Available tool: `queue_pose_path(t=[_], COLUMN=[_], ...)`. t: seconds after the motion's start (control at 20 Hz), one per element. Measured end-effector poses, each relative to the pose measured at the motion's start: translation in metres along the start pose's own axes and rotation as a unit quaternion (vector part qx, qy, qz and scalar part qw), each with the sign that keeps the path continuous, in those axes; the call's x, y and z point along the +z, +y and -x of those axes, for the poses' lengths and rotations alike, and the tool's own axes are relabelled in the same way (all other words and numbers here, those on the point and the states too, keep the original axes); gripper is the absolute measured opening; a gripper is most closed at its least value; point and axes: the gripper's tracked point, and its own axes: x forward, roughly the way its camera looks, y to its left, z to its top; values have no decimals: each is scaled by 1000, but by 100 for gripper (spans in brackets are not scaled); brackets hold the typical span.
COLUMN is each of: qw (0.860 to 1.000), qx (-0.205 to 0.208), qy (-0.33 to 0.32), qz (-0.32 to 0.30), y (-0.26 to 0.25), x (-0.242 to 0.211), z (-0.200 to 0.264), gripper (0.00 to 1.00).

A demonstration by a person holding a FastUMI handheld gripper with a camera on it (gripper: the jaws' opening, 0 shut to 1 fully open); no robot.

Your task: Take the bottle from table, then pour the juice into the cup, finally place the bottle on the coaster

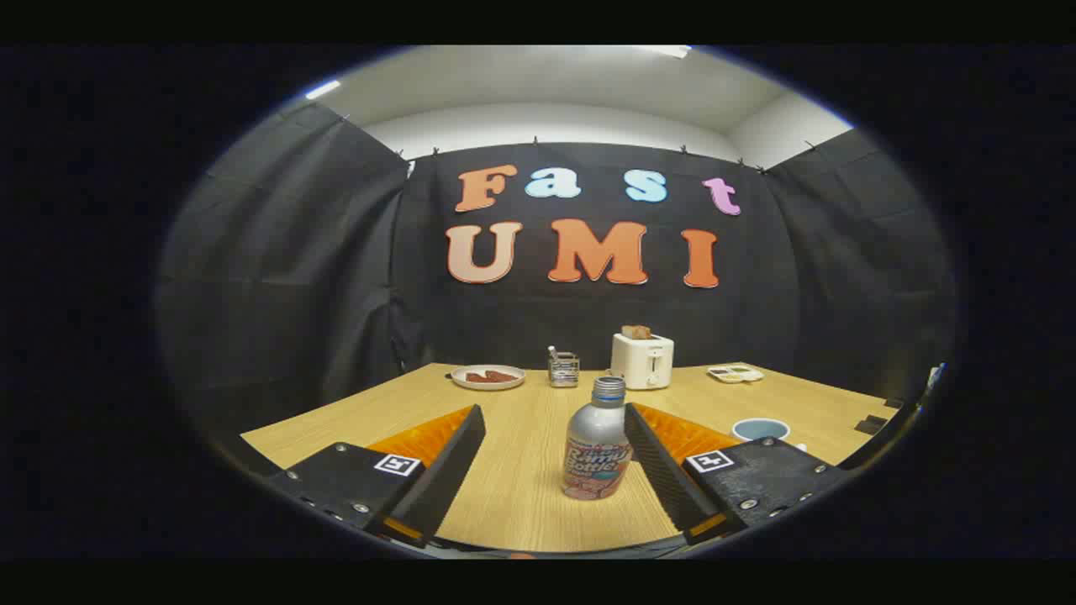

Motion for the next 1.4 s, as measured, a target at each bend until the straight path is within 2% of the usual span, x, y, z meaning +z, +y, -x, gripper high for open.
queue_pose_path(t=[0.95, 1.4], qw=[1000, 999], qx=[-7, -31], qy=[1, 23], qz=[-11, -17], y=[-8, -25], x=[2, -11], z=[3, -1], gripper=[99, 99])
